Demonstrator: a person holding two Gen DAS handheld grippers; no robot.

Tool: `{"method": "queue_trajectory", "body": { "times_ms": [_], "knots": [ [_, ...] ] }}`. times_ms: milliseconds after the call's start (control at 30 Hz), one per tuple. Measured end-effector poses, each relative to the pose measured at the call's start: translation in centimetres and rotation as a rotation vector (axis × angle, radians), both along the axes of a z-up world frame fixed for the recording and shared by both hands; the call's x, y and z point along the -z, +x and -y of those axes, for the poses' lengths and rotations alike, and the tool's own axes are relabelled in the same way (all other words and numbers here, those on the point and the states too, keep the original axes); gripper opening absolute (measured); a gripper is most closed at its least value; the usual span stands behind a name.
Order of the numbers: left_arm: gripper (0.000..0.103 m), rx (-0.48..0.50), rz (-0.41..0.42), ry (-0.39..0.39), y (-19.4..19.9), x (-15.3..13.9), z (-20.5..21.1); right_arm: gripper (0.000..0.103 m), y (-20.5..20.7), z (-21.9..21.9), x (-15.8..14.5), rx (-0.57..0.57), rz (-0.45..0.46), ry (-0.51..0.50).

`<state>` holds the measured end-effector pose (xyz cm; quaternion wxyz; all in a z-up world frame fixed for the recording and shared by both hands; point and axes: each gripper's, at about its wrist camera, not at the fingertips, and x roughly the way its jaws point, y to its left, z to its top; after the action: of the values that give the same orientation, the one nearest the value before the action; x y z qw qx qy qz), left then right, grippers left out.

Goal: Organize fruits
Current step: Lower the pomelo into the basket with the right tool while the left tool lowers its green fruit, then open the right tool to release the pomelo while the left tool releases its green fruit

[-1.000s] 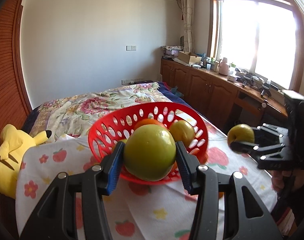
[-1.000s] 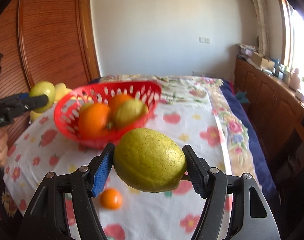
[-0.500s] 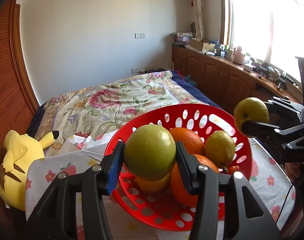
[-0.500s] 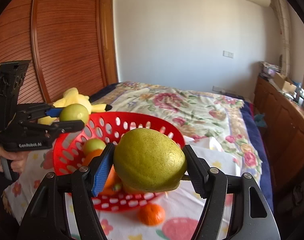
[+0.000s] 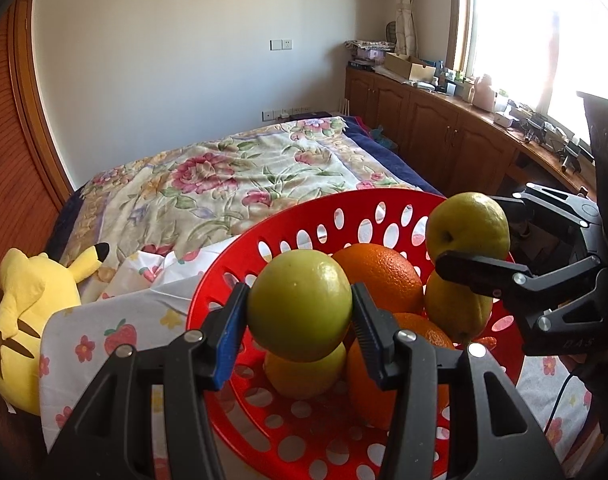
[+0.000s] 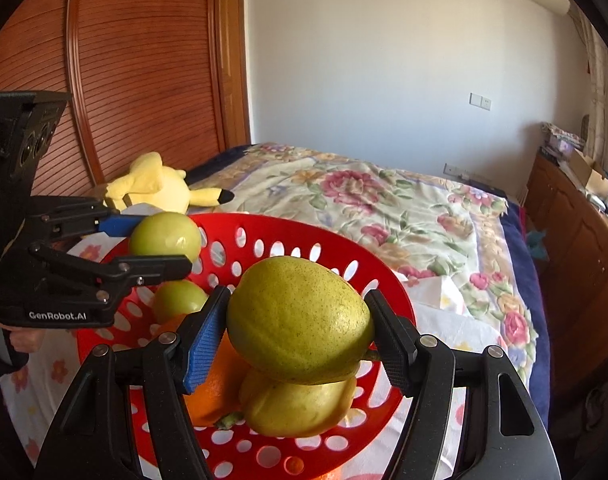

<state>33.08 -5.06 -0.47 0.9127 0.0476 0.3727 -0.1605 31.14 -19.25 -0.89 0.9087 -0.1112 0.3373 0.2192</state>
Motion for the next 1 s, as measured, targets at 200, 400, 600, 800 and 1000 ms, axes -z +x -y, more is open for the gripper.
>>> {"method": "queue_trajectory", "body": {
  "times_ms": [200,400,600,800,1000],
  "knots": [
    [0.052,-0.021,0.038,-0.013,-0.4,-0.4,-0.2,0.071,0.3,-0.3,0.2,0.003,-0.005,-0.009],
    [0.053,-0.041,0.058,-0.051,-1.2,-1.0,-1.6,0.071,0.3,-0.1,0.1,0.014,-0.012,0.000],
    [0.055,-0.054,0.069,-0.088,-2.7,-1.0,-3.3,0.071,0.4,-0.2,0.1,0.038,-0.013,0.000],
    [0.055,-0.072,0.103,-0.087,-4.0,-1.3,-4.1,0.071,1.3,-0.3,0.1,0.073,-0.009,-0.019],
    [0.057,-0.060,0.141,-0.102,-5.5,-2.0,-4.4,0.071,2.2,-0.4,0.4,0.100,-0.014,-0.050]
  ]
}}
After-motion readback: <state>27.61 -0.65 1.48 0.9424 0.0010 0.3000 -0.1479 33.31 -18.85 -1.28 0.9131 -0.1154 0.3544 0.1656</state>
